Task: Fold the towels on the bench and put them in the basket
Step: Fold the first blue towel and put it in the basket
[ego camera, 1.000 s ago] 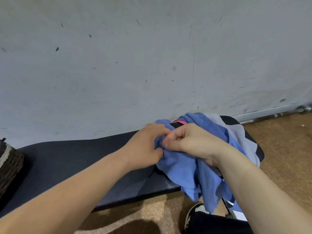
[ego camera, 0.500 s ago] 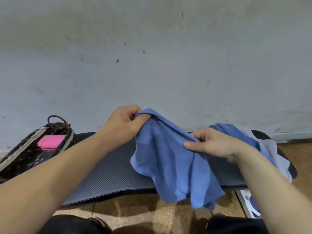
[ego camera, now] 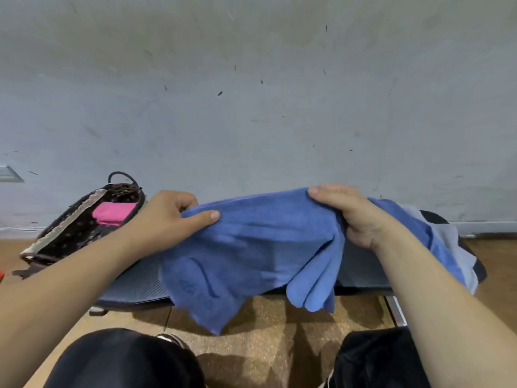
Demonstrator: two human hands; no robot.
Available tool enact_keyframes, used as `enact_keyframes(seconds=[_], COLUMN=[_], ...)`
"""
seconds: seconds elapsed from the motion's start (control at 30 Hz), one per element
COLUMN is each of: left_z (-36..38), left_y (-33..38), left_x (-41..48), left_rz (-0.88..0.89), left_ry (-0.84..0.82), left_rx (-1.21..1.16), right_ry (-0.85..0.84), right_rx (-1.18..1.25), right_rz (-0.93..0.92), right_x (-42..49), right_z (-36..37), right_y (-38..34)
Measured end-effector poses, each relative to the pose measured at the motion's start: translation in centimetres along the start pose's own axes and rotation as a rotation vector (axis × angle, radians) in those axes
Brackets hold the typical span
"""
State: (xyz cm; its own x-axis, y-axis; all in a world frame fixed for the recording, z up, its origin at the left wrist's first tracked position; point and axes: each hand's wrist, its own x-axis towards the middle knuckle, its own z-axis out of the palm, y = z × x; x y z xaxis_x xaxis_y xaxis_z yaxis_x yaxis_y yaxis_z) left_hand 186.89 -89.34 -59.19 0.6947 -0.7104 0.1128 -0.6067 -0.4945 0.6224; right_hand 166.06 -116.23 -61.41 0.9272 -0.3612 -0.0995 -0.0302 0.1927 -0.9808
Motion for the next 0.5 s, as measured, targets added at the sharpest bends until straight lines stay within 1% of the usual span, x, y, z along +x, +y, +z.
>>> enact_keyframes(seconds=[0.03,0.1,0.17,0.2,0.3,0.43,0.5], left_z=[-0.1,-0.2,-0.3,-0.3,-0.2,1.1,2.2], left_y=[-0.5,-1.6,-2.8,-3.6,-6.0,-8.8,-10.1], left_x=[-0.1,-0.1,0.1,0.3,1.4,4.3,6.3], left_rz=[-0.006,0.011,0.073,0.116,0.185,0.149,0.114], left_ry=[-0.002,-0.037,-0.116,-0.165,-0.283,-0.316,-0.358], left_rx=[0.016,0.075,0.147,0.186,0.325,0.514,0.598], right_ry=[0.002,0.059,0.118,0.151,0.278,0.366,0.412], right_rx=[-0.05,-0.272,-0.51,-0.579,-0.688,-0.717,-0.749], right_rz=[0.01,0.024,0.024,0.024,0.033,0.097,0.099], right_x=[0.1,0.5,1.1,1.6,3.0,5.7,7.6], right_z=[0.1,0.0,-0.3,-0.6,-1.8,-2.7,-2.7], right_y=[0.2,0.7,1.4,1.8,3.3,6.9,8.3])
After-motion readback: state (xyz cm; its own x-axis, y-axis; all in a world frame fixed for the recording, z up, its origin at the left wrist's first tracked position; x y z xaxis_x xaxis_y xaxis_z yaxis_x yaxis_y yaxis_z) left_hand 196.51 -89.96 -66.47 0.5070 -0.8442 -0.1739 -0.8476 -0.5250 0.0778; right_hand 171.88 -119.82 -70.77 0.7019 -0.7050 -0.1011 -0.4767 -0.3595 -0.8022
